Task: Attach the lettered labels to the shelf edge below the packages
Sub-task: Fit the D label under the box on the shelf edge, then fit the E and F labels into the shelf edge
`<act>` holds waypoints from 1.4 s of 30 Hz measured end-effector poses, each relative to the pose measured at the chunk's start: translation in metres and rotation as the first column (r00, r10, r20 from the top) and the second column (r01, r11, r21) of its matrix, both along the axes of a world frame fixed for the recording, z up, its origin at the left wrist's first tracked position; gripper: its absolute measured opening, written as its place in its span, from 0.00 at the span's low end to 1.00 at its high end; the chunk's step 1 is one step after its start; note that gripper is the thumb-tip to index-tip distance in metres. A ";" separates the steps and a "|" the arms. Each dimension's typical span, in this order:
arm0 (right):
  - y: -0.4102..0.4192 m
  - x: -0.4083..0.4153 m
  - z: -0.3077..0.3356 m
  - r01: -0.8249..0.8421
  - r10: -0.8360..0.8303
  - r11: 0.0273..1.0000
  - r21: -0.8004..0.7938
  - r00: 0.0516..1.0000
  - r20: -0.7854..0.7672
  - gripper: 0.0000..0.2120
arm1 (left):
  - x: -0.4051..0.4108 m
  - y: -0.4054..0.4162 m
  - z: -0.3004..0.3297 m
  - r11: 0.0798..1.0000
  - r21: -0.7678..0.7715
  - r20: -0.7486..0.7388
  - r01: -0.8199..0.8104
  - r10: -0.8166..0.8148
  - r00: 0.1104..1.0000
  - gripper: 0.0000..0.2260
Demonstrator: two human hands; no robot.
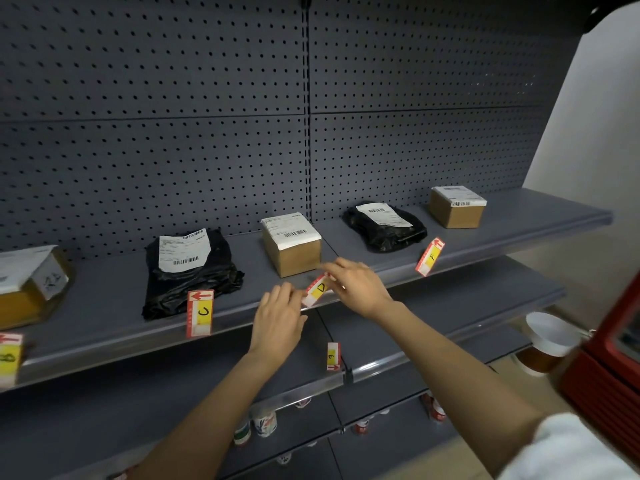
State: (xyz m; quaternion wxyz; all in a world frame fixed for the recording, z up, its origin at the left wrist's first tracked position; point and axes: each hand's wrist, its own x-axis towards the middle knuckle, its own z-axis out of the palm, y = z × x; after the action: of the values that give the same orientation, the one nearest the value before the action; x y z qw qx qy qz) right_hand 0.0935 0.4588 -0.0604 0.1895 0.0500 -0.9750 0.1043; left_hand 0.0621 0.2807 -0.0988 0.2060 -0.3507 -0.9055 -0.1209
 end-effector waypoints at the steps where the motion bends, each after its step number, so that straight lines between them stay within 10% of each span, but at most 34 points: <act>1: -0.001 0.003 -0.001 0.019 -0.020 1.000 -0.019 0.999 -0.035 0.18 | 0.003 -0.001 -0.001 1.000 0.021 0.010 -0.002 0.002 1.000 0.16; 7: 0.003 0.040 -0.018 0.127 -0.167 0.973 -0.195 0.964 -0.208 0.06 | 0.020 -0.004 -0.013 0.992 0.105 0.052 0.068 -0.074 0.996 0.10; 15: 0.002 0.079 -0.095 0.304 -0.272 0.926 -0.225 0.949 0.162 0.06 | 0.036 -0.005 -0.060 0.993 0.095 0.191 0.066 -0.083 0.978 0.05; 25: 0.023 0.051 -0.170 0.455 -0.327 0.881 -0.126 0.781 0.533 0.13 | 0.027 0.002 -0.125 0.993 0.077 0.408 -0.094 0.055 0.912 0.05; 42: 0.045 -0.080 -0.276 0.490 -0.324 0.858 -0.154 0.749 0.579 0.41 | -0.044 0.040 -0.215 0.931 0.272 0.411 -0.244 0.117 0.904 0.05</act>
State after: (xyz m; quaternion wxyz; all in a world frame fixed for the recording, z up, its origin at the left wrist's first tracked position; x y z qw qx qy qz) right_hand 0.0138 0.5034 -0.3362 -0.0654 -0.2261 -0.9479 0.2144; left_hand 0.0183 0.3206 -0.3137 0.0868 -0.1956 -0.9257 -0.3119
